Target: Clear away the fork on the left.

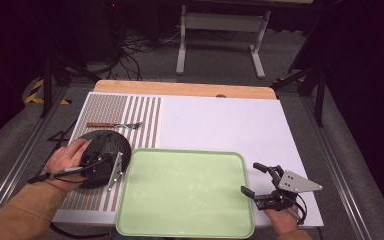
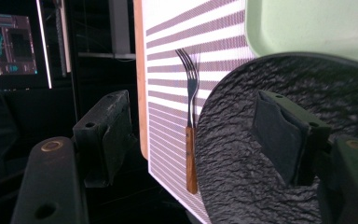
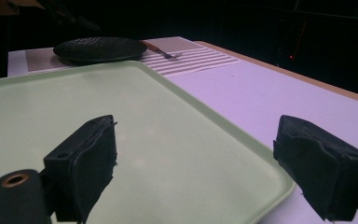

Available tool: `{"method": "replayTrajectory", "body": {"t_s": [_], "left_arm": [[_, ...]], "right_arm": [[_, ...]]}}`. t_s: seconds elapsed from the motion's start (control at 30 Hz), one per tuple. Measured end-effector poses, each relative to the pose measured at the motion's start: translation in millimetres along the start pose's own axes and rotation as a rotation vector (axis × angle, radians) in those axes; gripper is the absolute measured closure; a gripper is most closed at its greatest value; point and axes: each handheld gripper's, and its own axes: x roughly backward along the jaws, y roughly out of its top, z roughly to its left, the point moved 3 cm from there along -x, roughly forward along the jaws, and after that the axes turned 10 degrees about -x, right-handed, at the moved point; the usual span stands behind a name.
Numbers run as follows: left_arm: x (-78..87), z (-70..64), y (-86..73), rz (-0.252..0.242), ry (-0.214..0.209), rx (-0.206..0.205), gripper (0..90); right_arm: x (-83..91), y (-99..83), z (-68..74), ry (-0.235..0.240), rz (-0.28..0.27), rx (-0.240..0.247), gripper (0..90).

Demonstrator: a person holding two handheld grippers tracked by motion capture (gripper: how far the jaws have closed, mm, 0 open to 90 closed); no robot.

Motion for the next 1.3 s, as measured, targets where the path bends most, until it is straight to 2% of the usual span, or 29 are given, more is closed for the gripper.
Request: {"method": "replayTrajectory", "body": {"t_s": [0.13, 0.2, 0.4, 0.53, 0.6, 0.63, 0.73, 0.83, 0.87, 0.9, 1.07, 1.17, 1.23, 1.27, 1.3], "left_arm": [[-2.9, 3.6, -4.0, 0.013, -0.002, -0.014, 29.3], [-6.9, 5.9, -9.2, 0.032, 0.003, -0.017, 29.2], [-13.3, 7.5, -16.7, 0.065, 0.015, -0.011, 29.8], [-18.9, 9.8, -21.4, 0.079, 0.032, -0.047, 31.2], [-21.0, 10.6, -22.7, 0.084, 0.023, -0.059, 31.1], [-26.0, 12.4, -26.5, 0.087, 0.004, -0.076, 31.4], [-34.0, 15.0, -32.8, 0.097, -0.023, -0.088, 33.7], [-43.4, 18.5, -38.8, 0.084, -0.079, -0.087, 34.4], [-43.4, 18.5, -38.8, 0.084, -0.079, -0.087, 34.7], [-49.8, 20.9, -43.4, 0.095, -0.098, -0.087, 35.2], [-60.1, 26.8, -51.6, 0.116, -0.109, -0.094, 37.5], [-68.2, 30.7, -55.3, 0.116, -0.160, -0.089, 39.5], [-71.2, 32.5, -56.5, 0.126, -0.181, -0.087, 39.5], [-74.5, 32.7, -57.7, 0.108, -0.176, -0.077, 39.5], [-75.3, 34.5, -58.3, 0.121, -0.198, -0.086, 40.0]], "right_arm": [[-1.1, 0.2, 0.0, -0.007, 0.010, 0.009, 13.6], [-2.3, 0.7, 0.6, -0.024, 0.029, 0.035, 13.6], [-7.2, 0.8, 0.5, -0.051, 0.063, 0.062, 13.5], [-7.5, 0.1, -1.4, -0.066, 0.072, 0.060, 13.5], [-6.7, -0.3, -1.9, -0.072, 0.074, 0.058, 13.5], [-5.7, -0.8, -2.1, -0.078, 0.073, 0.057, 13.5], [-4.0, -2.1, -2.4, -0.092, 0.081, 0.061, 13.5], [-3.9, -3.9, -2.6, -0.099, 0.094, 0.067, 13.5], [-4.3, -4.4, -2.5, -0.100, 0.097, 0.066, 13.5], [-4.7, -4.8, -2.4, -0.103, 0.102, 0.069, 13.5], [-6.2, -5.6, -1.5, -0.109, 0.113, 0.080, 13.5], [-8.2, -5.5, 1.2, -0.109, 0.116, 0.089, 13.5], [-8.9, -5.3, 2.4, -0.108, 0.118, 0.092, 13.5], [-9.5, -5.3, 3.1, -0.109, 0.119, 0.095, 13.5], [-10.0, -5.2, 3.8, -0.109, 0.120, 0.096, 13.5]]}}
